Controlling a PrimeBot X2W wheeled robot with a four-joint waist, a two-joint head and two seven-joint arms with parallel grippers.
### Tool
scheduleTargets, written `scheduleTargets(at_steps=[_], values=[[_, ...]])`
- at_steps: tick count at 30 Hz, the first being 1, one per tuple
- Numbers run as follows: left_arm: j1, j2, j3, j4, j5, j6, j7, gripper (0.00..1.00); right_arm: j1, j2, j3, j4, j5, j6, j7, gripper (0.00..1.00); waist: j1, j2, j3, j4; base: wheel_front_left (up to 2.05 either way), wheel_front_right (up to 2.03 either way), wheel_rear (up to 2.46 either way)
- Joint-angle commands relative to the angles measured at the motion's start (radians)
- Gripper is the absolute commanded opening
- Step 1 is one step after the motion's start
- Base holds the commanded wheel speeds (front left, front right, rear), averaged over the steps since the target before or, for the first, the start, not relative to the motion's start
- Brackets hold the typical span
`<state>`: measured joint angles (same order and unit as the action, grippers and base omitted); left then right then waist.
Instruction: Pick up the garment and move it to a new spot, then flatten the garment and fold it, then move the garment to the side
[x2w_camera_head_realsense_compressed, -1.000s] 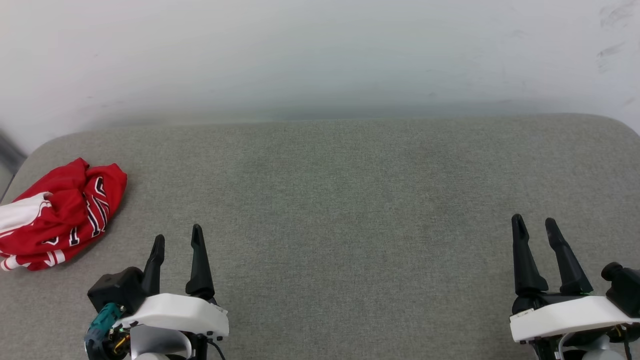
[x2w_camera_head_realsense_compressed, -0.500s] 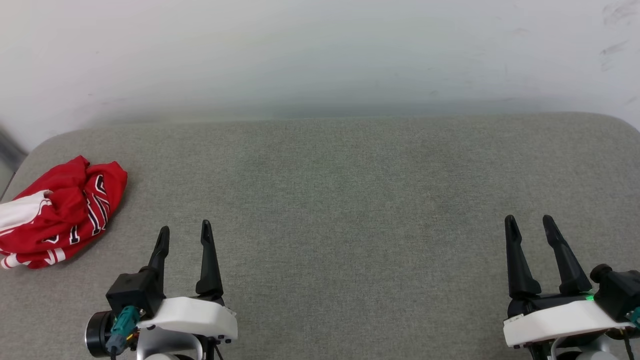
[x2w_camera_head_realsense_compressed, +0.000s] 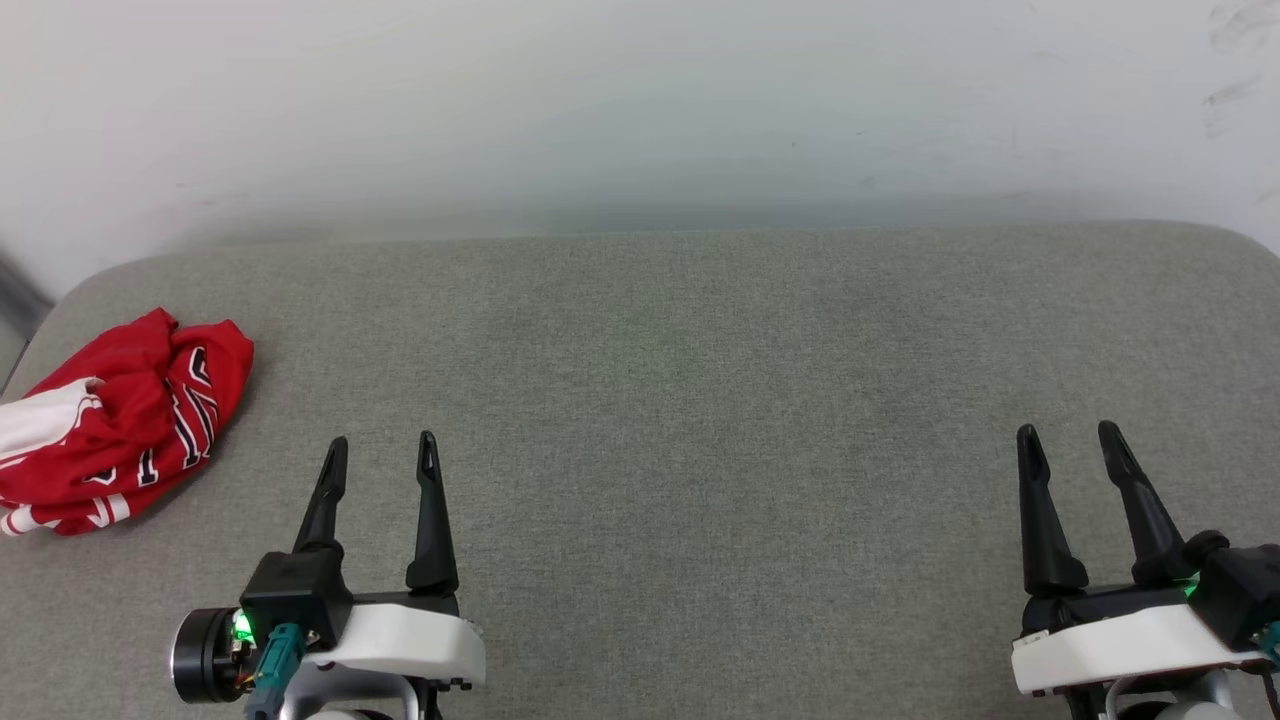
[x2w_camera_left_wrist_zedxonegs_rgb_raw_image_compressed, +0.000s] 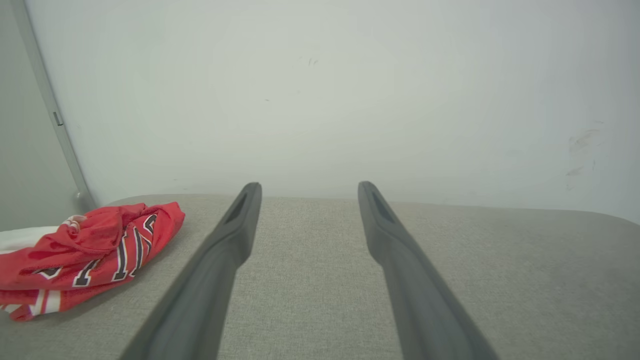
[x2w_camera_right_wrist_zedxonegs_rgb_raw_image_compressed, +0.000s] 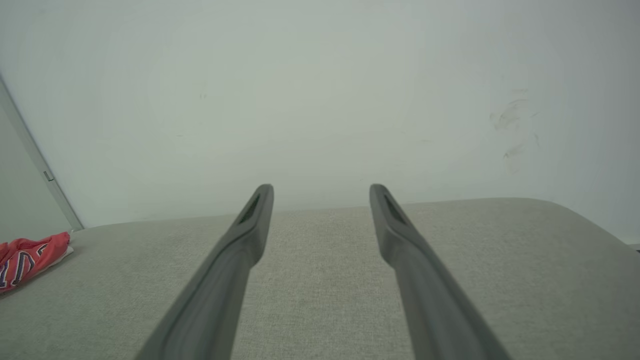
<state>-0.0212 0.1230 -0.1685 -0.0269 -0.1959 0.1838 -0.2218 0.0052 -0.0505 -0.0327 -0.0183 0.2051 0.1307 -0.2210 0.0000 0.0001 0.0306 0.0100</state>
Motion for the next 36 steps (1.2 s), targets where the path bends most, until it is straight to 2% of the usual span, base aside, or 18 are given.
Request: scheduleTargets(at_steps=[1,18,36], values=[[0.009,0.002,-0.001,-0.008,0.020,-0.003,-0.007,1.00,0.009,0.000,-0.001,-0.011,-0.017,0.000,-0.009,1.00,0.0000,-0.0001,0.001,0.000,0.00,0.00,0.00],[0.033,-0.034,0.029,0.011,0.164,-0.039,-0.046,1.00,0.028,0.001,-0.001,-0.003,-0.098,0.000,-0.045,1.00,0.0000,-0.0001,0.002,0.004,0.00,0.00,0.00],[0.036,-0.061,0.068,0.036,0.164,-0.078,-0.044,1.00,0.034,0.001,-0.007,0.026,-0.053,0.000,-0.044,1.00,0.0000,-0.0001,0.003,0.008,0.00,0.00,0.00]])
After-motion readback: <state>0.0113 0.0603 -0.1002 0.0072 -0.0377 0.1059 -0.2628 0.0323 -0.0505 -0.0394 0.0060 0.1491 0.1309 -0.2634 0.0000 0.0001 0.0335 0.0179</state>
